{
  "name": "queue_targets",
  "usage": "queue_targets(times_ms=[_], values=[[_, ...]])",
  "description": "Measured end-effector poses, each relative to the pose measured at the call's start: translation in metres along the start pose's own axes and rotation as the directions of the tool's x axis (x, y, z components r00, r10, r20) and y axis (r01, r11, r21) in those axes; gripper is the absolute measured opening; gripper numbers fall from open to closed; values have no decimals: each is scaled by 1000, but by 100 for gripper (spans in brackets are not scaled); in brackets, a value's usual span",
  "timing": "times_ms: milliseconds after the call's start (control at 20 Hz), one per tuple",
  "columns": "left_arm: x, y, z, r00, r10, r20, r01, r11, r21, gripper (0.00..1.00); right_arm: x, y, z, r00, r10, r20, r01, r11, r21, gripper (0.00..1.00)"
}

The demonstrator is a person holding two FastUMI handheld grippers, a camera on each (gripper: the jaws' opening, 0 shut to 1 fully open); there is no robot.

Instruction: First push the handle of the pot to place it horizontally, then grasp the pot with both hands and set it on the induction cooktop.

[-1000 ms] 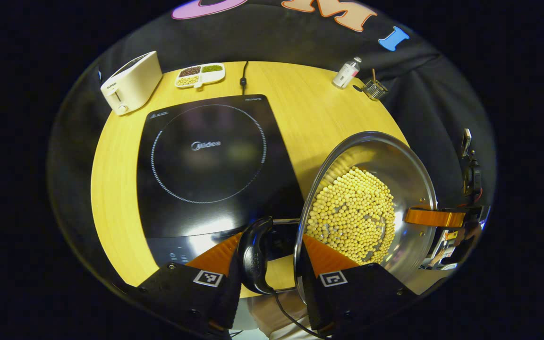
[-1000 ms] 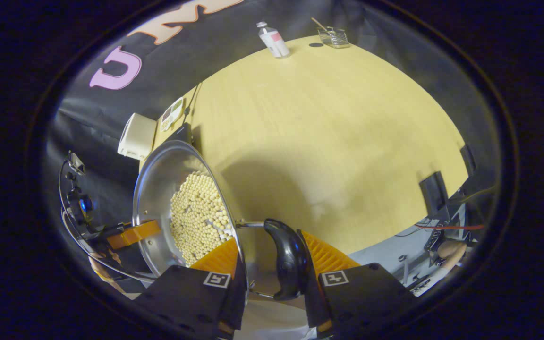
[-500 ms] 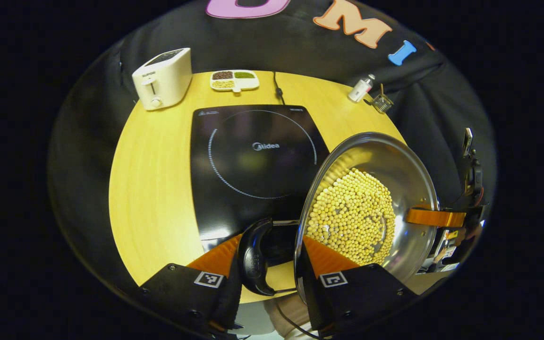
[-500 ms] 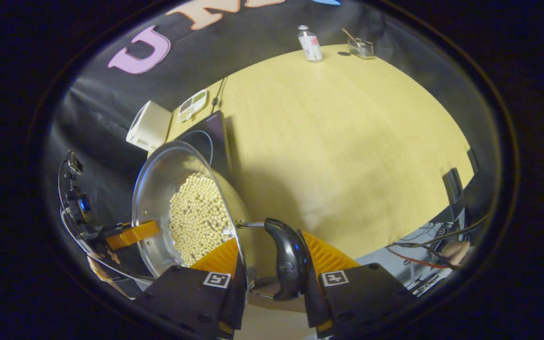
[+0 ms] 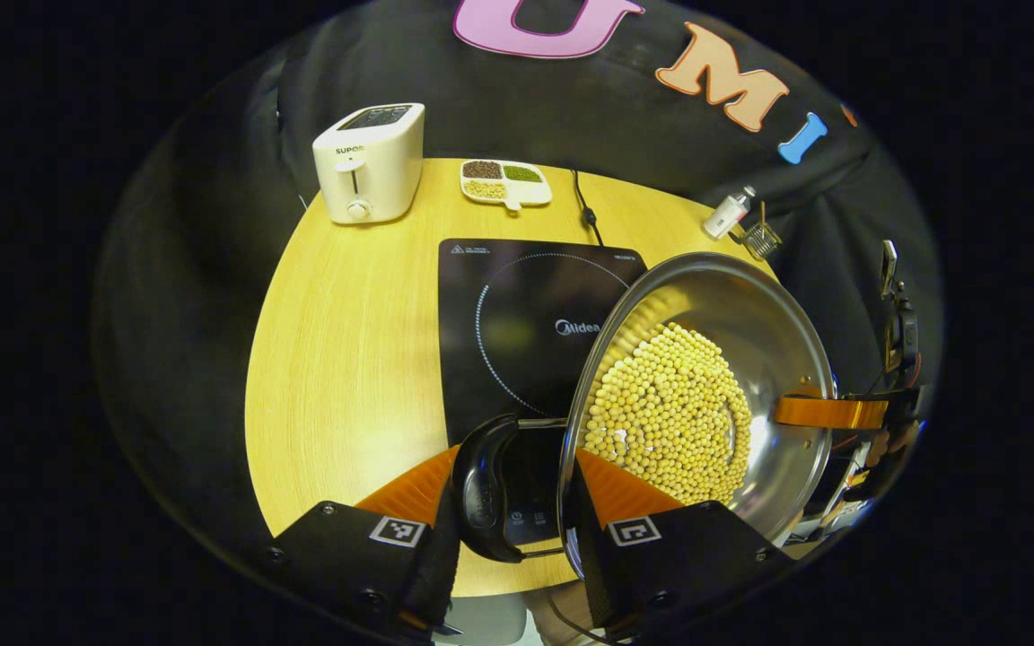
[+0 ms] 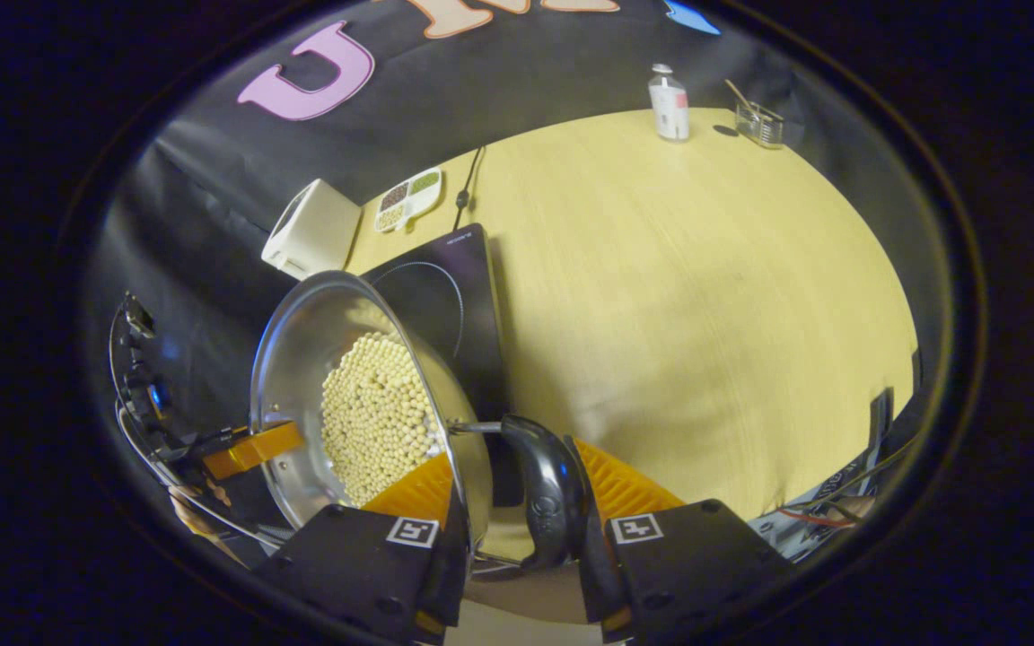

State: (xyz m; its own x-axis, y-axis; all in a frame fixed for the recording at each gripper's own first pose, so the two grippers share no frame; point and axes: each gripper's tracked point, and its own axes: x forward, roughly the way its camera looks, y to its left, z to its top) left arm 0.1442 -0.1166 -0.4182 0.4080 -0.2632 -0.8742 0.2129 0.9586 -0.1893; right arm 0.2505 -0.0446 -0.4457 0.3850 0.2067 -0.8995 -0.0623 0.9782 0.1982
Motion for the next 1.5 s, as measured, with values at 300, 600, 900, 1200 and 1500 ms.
queue_targets(times_ms=[300, 600, 900, 1200, 1500], values=[[-5, 0, -7, 999, 32, 26, -31, 999, -37, 60, -13, -13, 26, 1000, 1, 12, -1, 999, -36, 48], [-15, 0, -8, 997, 52, 54, -48, 997, -66, 59, -29, -22, 47, 999, 17, 28, -15, 997, -70, 48], [-20, 0, -8, 996, 66, 59, -62, 996, -69, 59, -33, -38, 58, 999, 19, 25, -18, 998, -61, 55], [-18, -4, -10, 996, 76, 46, -73, 996, -52, 59, -35, -49, 67, 1000, 9, 14, -9, 998, -58, 54], [-11, -10, -12, 996, 84, 38, -82, 996, -38, 59, -7, -46, 67, 1000, 0, -2, 0, 999, -52, 54]])
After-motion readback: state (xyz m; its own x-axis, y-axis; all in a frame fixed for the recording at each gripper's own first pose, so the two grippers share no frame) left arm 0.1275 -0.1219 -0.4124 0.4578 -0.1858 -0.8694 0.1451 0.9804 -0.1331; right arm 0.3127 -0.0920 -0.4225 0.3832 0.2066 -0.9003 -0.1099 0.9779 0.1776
